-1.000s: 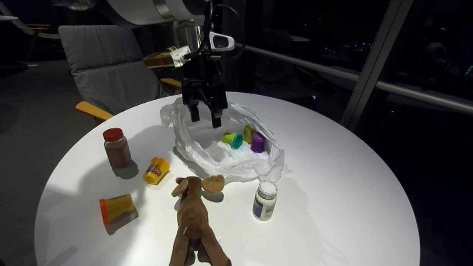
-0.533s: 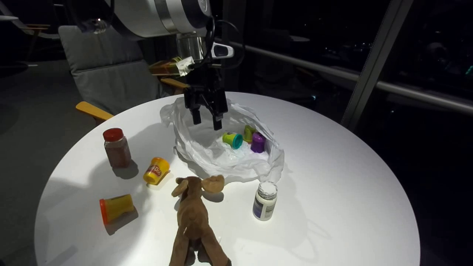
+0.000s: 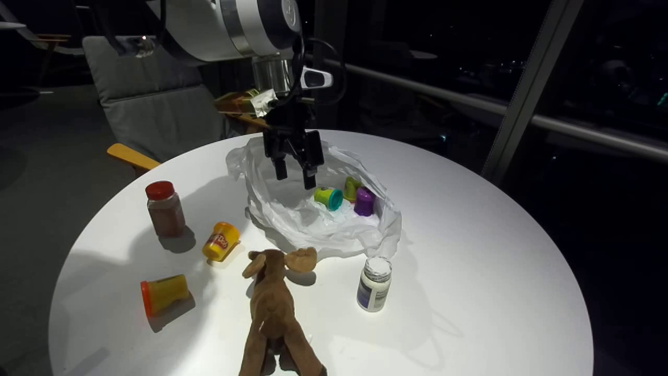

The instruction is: Pick up the objects from the plastic and put them on the table

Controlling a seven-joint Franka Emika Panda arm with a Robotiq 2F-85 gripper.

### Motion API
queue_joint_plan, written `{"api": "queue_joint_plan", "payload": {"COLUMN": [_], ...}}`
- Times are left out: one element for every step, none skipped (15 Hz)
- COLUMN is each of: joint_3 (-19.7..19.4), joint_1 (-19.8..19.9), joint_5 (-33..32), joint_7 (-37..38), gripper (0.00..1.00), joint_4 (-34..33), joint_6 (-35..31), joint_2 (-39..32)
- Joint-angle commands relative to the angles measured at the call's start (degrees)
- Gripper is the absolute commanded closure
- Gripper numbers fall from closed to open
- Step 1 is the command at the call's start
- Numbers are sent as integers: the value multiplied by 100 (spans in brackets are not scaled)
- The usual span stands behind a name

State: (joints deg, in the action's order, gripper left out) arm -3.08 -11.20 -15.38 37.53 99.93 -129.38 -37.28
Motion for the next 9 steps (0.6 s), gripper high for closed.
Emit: {"api": "queue_joint_plan", "payload": {"joint_3": [-188, -231, -284, -330, -389, -455, -495, -540, -570], "joint_1": [-68, -79, -98, -110, -136, -170, -204, -296, -410], "joint_5": [331, 433, 520, 611, 685, 739, 801, 821, 838], "joint_7": [628, 824, 1031, 1228, 1461, 1710, 1970, 2306, 2646], "gripper": [0, 0, 0, 0, 0, 0, 0, 0, 0], "joint_4": [2, 11, 9, 6, -9, -13, -2, 6, 39], "joint_6": [-797, -940, -1071, -1181, -1196, -1225, -1271, -1338, -1423], "joint_2": [-145, -178, -223, -262, -290, -322, -346, -399, -444]}}
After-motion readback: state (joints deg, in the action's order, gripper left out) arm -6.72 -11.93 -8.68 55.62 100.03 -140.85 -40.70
